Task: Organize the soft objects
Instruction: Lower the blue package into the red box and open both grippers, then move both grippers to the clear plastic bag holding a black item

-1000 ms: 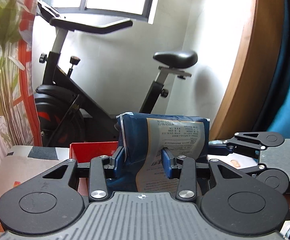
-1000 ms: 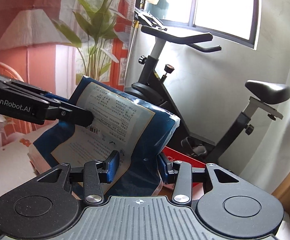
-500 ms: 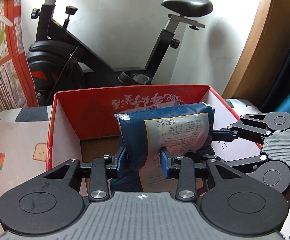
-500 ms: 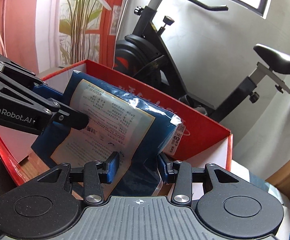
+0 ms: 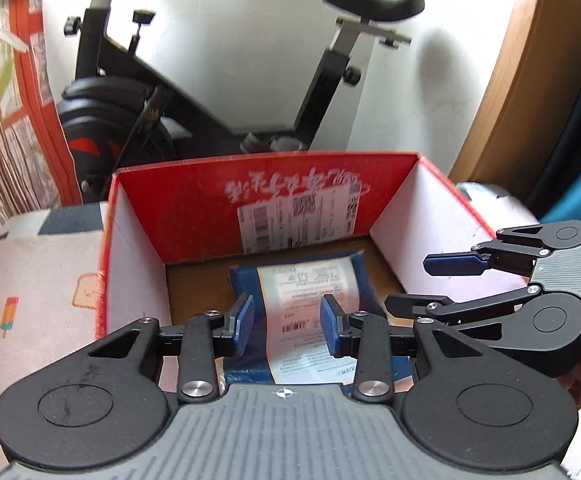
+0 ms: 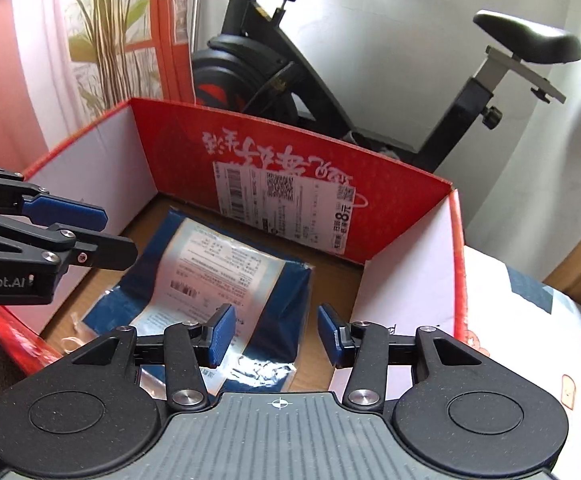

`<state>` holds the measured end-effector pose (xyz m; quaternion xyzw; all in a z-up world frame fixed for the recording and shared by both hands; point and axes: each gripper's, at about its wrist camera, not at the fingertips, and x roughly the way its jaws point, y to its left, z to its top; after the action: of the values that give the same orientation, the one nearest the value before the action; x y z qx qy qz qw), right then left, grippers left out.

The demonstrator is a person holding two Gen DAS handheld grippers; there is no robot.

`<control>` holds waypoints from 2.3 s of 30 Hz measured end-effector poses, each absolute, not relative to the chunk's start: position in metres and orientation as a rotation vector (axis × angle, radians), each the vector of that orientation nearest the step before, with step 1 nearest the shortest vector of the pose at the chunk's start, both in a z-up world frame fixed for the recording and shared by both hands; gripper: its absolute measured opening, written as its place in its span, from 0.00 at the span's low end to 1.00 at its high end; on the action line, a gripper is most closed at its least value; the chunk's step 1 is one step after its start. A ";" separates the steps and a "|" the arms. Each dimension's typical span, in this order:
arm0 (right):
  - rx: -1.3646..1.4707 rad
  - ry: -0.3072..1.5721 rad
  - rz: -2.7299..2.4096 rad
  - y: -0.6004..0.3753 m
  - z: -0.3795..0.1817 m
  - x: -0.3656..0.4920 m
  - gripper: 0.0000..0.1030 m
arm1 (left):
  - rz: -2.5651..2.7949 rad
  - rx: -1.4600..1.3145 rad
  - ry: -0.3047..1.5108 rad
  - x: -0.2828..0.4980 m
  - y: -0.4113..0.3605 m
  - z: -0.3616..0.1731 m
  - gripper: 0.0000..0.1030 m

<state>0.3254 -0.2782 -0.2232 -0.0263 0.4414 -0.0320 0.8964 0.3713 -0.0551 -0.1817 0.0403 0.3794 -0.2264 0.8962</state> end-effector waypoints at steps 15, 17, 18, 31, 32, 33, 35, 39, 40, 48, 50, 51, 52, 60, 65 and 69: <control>0.059 0.639 -0.107 -0.269 -0.164 0.218 1.00 | -0.414 0.091 0.563 0.260 -0.005 -0.134 1.00; 0.079 0.606 -0.100 -0.264 -0.160 0.201 1.00 | -0.402 0.089 0.556 0.244 0.002 -0.133 1.00; 0.090 0.591 -0.096 -0.261 -0.159 0.193 1.00 | -0.394 0.088 0.554 0.236 0.006 -0.133 1.00; 0.155 0.438 -0.123 -0.223 -0.169 0.094 1.00 | -0.251 -0.026 0.552 0.159 0.043 -0.153 1.00; 0.156 0.442 -0.135 -0.221 -0.171 0.089 1.00 | -0.255 -0.050 0.550 0.152 0.047 -0.156 1.00; 0.159 0.445 -0.146 -0.219 -0.175 0.082 1.00 | -0.253 -0.066 0.550 0.149 0.050 -0.158 1.00; 0.171 0.449 -0.156 -0.218 -0.181 0.072 1.00 | -0.237 -0.082 0.546 0.142 0.054 -0.163 1.00; 0.177 0.473 -0.162 -0.213 -0.201 0.053 1.00 | -0.224 -0.044 0.503 0.129 0.054 -0.170 1.00; 0.166 0.482 -0.164 -0.211 -0.205 0.050 1.00 | -0.216 -0.026 0.506 0.128 0.053 -0.172 1.00; 0.180 0.561 -0.166 -0.203 -0.233 0.037 1.00 | -0.171 0.033 0.580 0.121 0.054 -0.194 1.00; 0.194 0.569 -0.165 -0.203 -0.237 0.037 1.00 | -0.168 0.047 0.586 0.119 0.055 -0.199 1.00; 0.194 0.574 -0.166 -0.203 -0.239 0.037 1.00 | -0.169 0.049 0.601 0.120 0.055 -0.202 1.00; 0.190 0.580 -0.169 -0.202 -0.241 0.037 1.00 | -0.167 0.052 0.610 0.120 0.054 -0.204 1.00; 0.190 0.637 -0.229 -0.206 -0.253 0.036 1.00 | -0.169 0.058 0.649 0.117 0.051 -0.219 1.00; 0.211 0.681 -0.236 -0.208 -0.262 0.037 1.00 | -0.147 0.076 0.678 0.118 0.049 -0.229 1.00; 0.233 0.707 -0.227 -0.209 -0.268 0.038 0.98 | -0.174 0.038 0.705 0.120 0.051 -0.237 1.00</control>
<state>0.0381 -0.2093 -0.2684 0.1138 0.3445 -0.1108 0.9253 0.1198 0.0515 -0.2369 0.0185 0.3448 -0.0852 0.9346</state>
